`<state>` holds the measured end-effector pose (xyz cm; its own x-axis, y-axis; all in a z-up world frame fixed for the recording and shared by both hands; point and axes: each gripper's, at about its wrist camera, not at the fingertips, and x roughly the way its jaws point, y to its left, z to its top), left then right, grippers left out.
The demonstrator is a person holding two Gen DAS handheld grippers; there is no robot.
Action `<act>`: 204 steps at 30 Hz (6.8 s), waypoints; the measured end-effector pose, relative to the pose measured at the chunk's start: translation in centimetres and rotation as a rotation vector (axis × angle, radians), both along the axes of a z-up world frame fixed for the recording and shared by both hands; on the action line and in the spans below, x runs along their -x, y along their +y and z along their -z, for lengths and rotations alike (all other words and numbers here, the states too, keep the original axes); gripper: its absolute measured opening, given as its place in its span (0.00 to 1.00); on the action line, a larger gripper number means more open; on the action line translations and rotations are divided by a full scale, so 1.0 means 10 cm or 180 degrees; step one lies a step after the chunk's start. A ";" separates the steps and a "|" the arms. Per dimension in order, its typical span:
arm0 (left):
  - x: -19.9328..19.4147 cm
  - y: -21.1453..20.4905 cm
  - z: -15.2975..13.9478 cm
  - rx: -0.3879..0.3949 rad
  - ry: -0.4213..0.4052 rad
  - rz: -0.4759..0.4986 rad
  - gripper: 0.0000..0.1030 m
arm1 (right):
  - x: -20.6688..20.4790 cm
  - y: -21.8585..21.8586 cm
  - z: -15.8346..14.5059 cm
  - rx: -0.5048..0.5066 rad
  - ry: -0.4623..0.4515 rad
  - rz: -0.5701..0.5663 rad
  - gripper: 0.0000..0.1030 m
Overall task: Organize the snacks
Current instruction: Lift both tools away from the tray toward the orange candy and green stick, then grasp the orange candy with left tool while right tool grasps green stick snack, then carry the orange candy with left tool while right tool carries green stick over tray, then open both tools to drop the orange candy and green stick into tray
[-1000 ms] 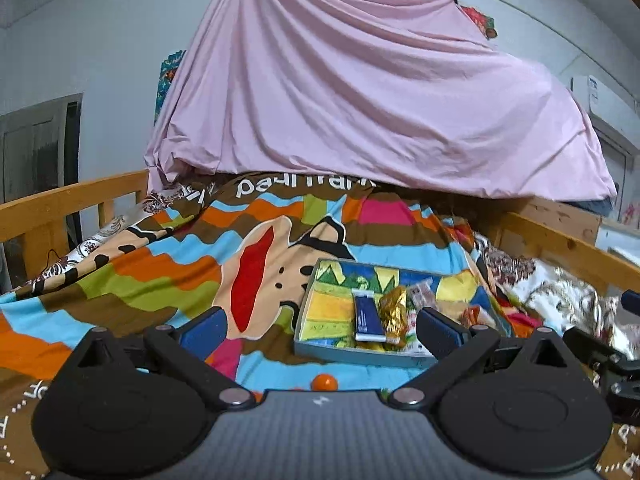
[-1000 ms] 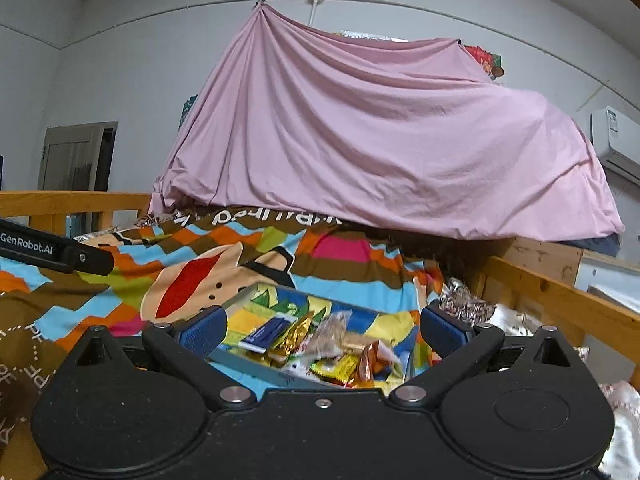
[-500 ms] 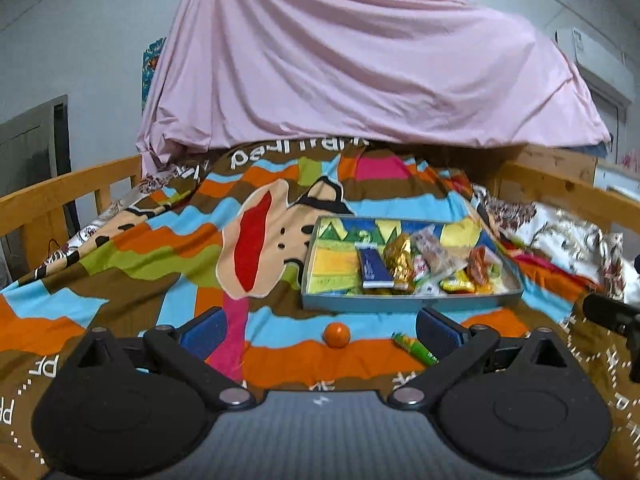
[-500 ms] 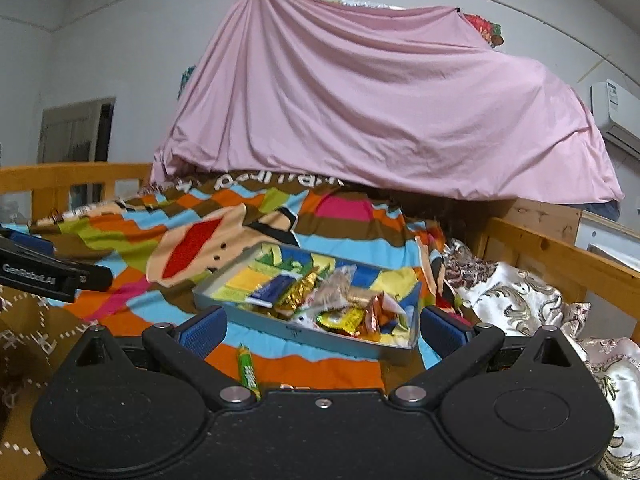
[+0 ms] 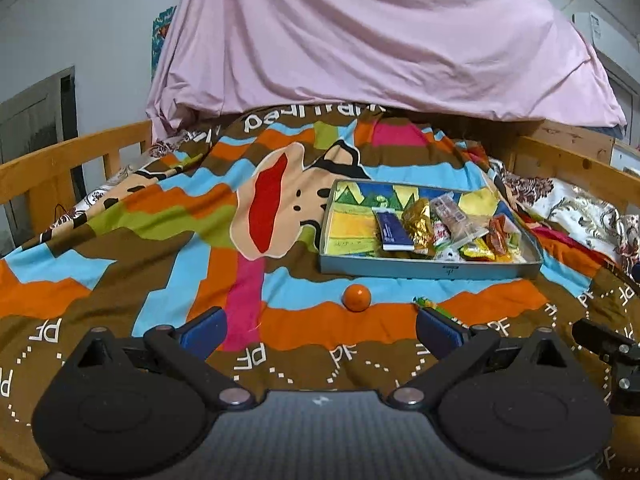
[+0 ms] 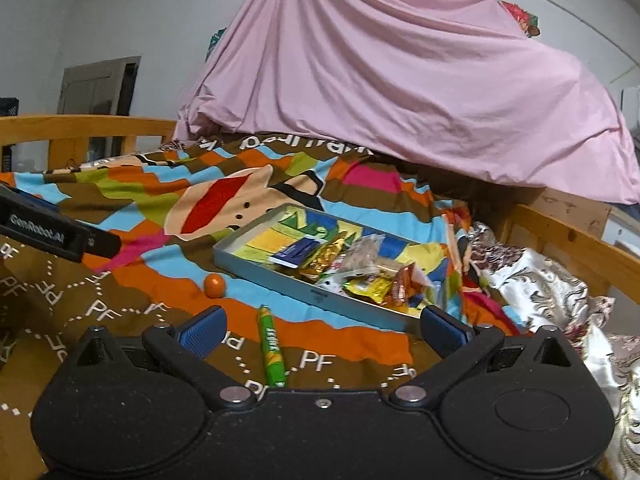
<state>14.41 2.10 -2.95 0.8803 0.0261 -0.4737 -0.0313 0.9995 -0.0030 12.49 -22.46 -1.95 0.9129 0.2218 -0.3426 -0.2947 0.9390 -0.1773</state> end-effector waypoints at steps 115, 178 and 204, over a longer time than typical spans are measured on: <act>-0.75 -0.53 0.86 -0.0247 0.0497 0.0809 0.35 | -0.82 0.52 0.83 0.0970 0.0681 -0.0639 0.18; -3.14 -0.21 0.62 0.0374 0.0521 -0.0074 0.35 | -3.03 0.69 0.80 -0.0451 0.0143 -0.0092 0.19; -2.74 -0.17 0.32 0.0701 0.0276 -0.0246 0.75 | -2.68 0.44 0.39 -0.0664 -0.0174 0.0039 0.80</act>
<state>41.84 0.36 -6.16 0.8356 -0.0206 -0.5490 -0.1171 0.9696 -0.2146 39.28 -18.05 -5.80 0.9319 0.2715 -0.2404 -0.2783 0.9605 0.0060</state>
